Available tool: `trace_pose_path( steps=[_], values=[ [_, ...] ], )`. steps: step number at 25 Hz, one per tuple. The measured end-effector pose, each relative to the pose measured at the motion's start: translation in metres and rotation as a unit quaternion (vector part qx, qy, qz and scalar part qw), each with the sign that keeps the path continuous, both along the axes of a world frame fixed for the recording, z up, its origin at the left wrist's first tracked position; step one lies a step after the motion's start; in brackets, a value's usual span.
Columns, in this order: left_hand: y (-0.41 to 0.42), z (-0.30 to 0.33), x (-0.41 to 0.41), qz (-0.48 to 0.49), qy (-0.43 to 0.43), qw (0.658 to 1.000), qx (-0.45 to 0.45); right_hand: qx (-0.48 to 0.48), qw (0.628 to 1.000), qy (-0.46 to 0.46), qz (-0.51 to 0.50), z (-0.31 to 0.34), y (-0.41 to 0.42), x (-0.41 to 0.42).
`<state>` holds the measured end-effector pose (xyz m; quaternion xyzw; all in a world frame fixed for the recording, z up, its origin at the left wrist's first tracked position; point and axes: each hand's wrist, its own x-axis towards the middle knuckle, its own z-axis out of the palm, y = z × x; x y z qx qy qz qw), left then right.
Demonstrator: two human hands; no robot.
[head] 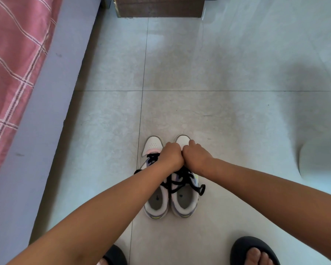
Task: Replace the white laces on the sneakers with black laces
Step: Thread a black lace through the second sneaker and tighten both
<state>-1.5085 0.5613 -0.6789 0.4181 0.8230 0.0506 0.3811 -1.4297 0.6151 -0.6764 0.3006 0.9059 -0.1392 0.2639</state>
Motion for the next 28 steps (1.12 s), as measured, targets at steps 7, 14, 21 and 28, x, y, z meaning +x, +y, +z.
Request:
trace_pose_path(
  steps=[7,14,21,28],
  values=[
    [-0.012,-0.008,-0.002,-0.069,0.0,0.995,0.07,-0.056,0.997,0.044,0.013,-0.007,0.011,0.014],
    [-0.032,-0.017,-0.008,-0.038,-0.035,0.984,0.17,-0.122,0.96,0.222,-0.117,-0.025,0.01,0.046],
    [-0.029,-0.009,0.01,-0.068,0.026,0.992,0.102,-0.134,0.955,0.193,-0.18,-0.016,-0.011,0.045],
    [-0.004,-0.005,0.018,-0.11,0.079,0.99,0.032,-0.073,0.98,0.11,-0.148,-0.014,-0.014,0.02]
  ],
)
